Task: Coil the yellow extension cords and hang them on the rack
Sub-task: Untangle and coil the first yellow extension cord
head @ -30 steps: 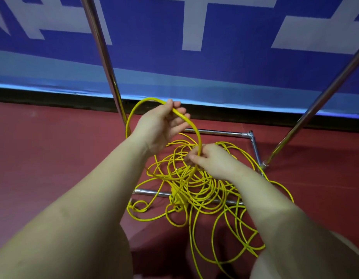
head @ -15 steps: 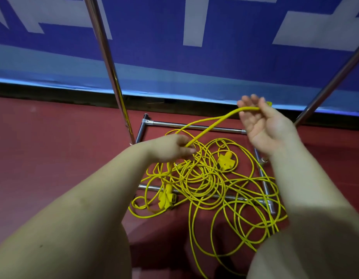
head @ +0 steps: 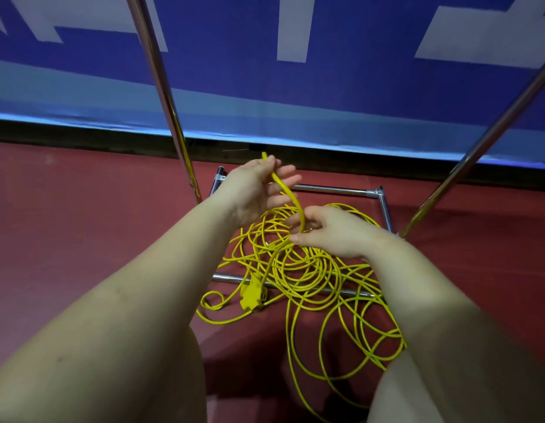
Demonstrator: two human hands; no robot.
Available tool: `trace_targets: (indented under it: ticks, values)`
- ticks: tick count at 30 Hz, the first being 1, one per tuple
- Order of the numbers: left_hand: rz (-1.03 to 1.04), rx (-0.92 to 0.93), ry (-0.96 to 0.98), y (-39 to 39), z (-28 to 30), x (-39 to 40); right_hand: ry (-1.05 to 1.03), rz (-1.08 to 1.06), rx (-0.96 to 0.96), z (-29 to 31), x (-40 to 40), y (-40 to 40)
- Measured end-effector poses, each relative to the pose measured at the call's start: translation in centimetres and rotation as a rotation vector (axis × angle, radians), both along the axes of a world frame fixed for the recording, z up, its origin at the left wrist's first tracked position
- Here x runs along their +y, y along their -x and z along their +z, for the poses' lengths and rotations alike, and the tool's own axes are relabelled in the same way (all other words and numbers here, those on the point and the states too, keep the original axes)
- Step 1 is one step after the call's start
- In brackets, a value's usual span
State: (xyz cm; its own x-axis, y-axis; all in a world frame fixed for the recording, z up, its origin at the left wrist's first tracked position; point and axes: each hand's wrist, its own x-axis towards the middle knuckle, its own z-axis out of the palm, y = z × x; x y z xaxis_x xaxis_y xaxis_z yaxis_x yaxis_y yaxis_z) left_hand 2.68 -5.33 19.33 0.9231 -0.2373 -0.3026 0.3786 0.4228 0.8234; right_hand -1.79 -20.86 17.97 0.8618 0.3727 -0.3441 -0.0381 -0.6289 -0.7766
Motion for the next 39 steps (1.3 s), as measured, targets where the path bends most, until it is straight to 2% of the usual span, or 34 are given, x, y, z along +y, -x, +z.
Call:
trace_targets:
  ticks: [3,5,8,11,13,16,18,20,22,24,25,27,33,36,37,39]
  values:
    - [0.042,0.006,0.060,-0.4,0.2,0.2,-0.109,-0.021,-0.039,0.4,0.2,-0.1]
    - [-0.017,-0.068,-0.011,-0.4,0.1,0.3,-0.192,-0.081,-0.060,1.4,-0.2,-0.4]
    - [-0.307,-0.212,-0.256,0.4,-0.5,0.0,-0.354,-0.249,-0.122,3.0,-1.3,-0.8]
    - [-0.647,-0.321,-0.492,1.5,-1.1,-0.5,-0.630,-0.453,-0.096,4.3,-2.4,-1.1]
    - [-0.770,-0.440,-0.673,1.7,-1.4,-0.8,-0.795,-0.562,-0.073,4.8,-3.1,-1.3]
    - [-0.774,-0.508,-0.872,1.4,-2.3,-0.7,-0.968,-0.693,-0.043,4.8,-3.8,-1.8]
    - [-0.680,-0.462,-0.857,1.1,-2.6,-0.5,-1.056,-0.719,-0.022,4.6,-4.1,-2.0]
    - [-0.509,-0.384,-0.722,0.8,-2.2,-0.4,-0.984,-0.673,-0.008,4.3,-4.0,-2.0]
    - [-0.331,-0.294,-0.549,0.4,-1.5,-0.4,-0.612,-0.506,-0.021,3.3,-3.4,-1.6]
    - [-0.204,-0.222,-0.399,0.2,-0.9,-0.4,-0.204,-0.251,-0.005,1.8,-2.3,-0.8]
    - [-0.157,-0.199,-0.345,0.2,-0.7,-0.3,-0.075,-0.154,0.024,0.9,-1.6,-0.6]
    - [-0.082,-0.160,-0.254,0.0,-0.5,-0.1,0.045,-0.081,0.034,-0.4,-0.3,-0.3]
    - [-0.045,-0.087,-0.036,0.0,0.9,0.4,-0.030,-0.181,-0.185,-1.0,1.2,-0.5]
    - [-0.012,-0.130,0.030,-0.2,1.2,0.7,-0.144,-0.224,-0.146,-0.4,1.3,-0.8]
    - [-0.012,-0.148,0.009,-0.2,1.1,0.8,-0.208,-0.272,-0.113,0.0,1.2,-0.9]
    - [-0.105,-0.196,-0.169,-0.2,0.2,1.1,-0.373,-0.400,-0.061,1.1,0.5,-1.3]
